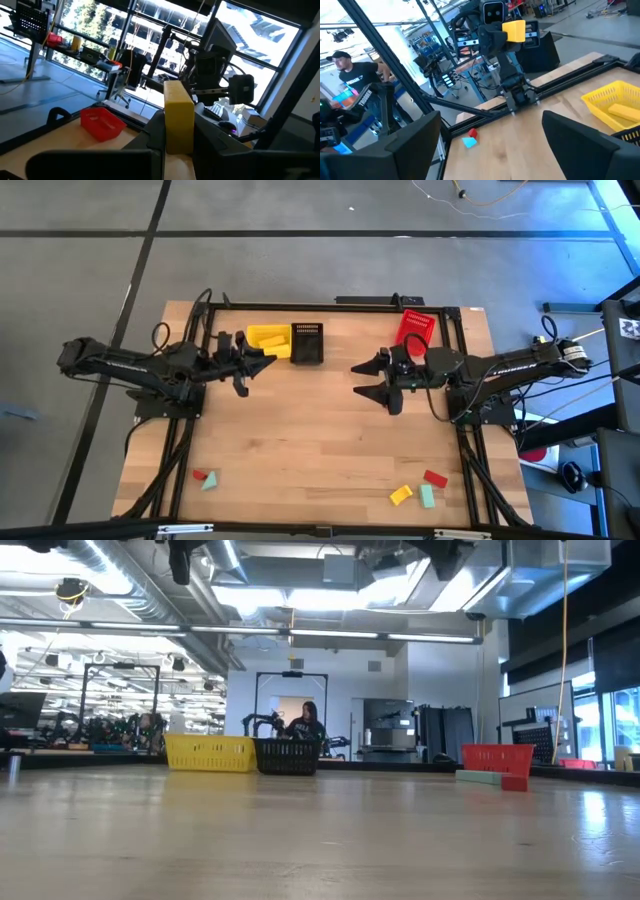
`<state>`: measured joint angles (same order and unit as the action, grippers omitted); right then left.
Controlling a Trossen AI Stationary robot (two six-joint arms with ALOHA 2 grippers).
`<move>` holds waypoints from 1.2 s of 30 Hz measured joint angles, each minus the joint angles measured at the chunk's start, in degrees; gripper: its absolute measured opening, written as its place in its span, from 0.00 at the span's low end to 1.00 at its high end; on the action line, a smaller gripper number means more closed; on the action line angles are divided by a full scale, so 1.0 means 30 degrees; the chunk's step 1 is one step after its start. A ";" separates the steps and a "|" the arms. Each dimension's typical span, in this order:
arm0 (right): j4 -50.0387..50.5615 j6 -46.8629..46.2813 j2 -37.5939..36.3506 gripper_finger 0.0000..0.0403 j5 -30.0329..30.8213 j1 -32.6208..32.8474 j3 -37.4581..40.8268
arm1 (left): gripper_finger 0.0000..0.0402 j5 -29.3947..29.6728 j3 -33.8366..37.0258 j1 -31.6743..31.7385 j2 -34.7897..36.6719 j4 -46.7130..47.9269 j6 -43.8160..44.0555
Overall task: Sort & place blocks by color
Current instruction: Put the top yellow block into the yellow bin
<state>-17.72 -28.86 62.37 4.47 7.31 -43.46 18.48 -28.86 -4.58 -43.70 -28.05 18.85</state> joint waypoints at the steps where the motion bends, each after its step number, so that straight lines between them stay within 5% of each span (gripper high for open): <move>1: 0.0001 -0.0161 0.0000 0.87 -0.0006 0.0000 0.0000 | 0.11 -0.0007 0.0000 -0.0006 0.0000 0.0000 0.0000; 9: 0.0001 -0.0231 0.0000 0.87 -0.0003 0.0000 0.0000 | 0.11 0.1853 -0.0437 0.0514 -0.0177 0.0524 0.1446; 13: 0.0001 -0.0258 0.0000 0.87 0.0099 0.0000 0.0000 | 0.11 0.2322 -0.2979 0.3237 -0.1223 0.6310 0.2710; 17: 0.0001 -0.0813 0.0000 0.87 0.0125 -0.0006 0.0000 | 0.11 -0.0506 -0.6341 0.7622 -0.2888 1.3338 0.3053; 21: 0.0113 -0.0802 0.0000 0.87 0.0132 -0.0007 0.0000 | 0.11 -0.4632 -0.7293 1.1299 -0.5399 1.7514 0.2074; 26: 0.0111 -0.0838 0.0052 0.87 0.0140 -0.0005 -0.0003 | 0.11 -0.7979 -0.6104 1.3223 -0.8055 1.7735 0.3313; 36: 0.0179 -0.1809 0.0370 0.87 0.0147 -0.0003 -0.0022 | 0.12 -0.7468 -0.2980 1.3792 -0.9473 1.4641 0.6672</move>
<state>-17.18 -34.29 63.48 4.91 7.30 -43.53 -3.92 -37.80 36.80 -72.12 15.87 38.87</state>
